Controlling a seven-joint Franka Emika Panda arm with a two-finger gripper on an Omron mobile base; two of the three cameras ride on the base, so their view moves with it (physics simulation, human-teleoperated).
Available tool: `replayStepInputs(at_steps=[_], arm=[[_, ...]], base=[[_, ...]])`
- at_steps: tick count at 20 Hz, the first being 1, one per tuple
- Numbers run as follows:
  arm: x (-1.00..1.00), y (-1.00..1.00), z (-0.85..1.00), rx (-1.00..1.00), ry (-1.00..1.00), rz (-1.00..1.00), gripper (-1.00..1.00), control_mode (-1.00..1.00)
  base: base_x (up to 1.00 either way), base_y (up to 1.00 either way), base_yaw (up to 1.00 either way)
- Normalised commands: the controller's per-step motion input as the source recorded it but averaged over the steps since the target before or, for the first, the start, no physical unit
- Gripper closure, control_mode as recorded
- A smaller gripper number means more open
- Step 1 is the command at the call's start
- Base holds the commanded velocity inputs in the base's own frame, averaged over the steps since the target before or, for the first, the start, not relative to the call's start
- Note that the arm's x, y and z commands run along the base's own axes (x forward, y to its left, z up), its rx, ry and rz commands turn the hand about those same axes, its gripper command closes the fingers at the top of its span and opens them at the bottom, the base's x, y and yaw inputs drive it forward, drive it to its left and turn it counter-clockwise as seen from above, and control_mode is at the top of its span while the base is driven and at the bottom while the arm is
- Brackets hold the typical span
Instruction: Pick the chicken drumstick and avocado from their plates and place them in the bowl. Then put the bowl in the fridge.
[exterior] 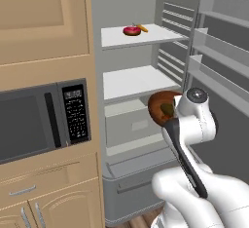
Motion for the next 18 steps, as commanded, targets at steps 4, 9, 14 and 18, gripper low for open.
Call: replayStepInputs(at_steps=[4,9,14,18], arm=[[-0.12,0.00,0.00,0.00,-0.10,0.03,1.00,-1.00],[-0.10,0.08,0.20,-0.03,-0.14,0.05,1.00,-1.00],[0.06,0.02,0.46,-0.03,0.00,0.06,1.00,-1.00],[0.31,0.09,0.38,-0.10,0.07,0.13,1.00,-1.00]], base=[[0.00,0.00,0.00],[0.00,0.00,0.00],[0.00,0.00,0.00],[0.00,0.00,0.00]])
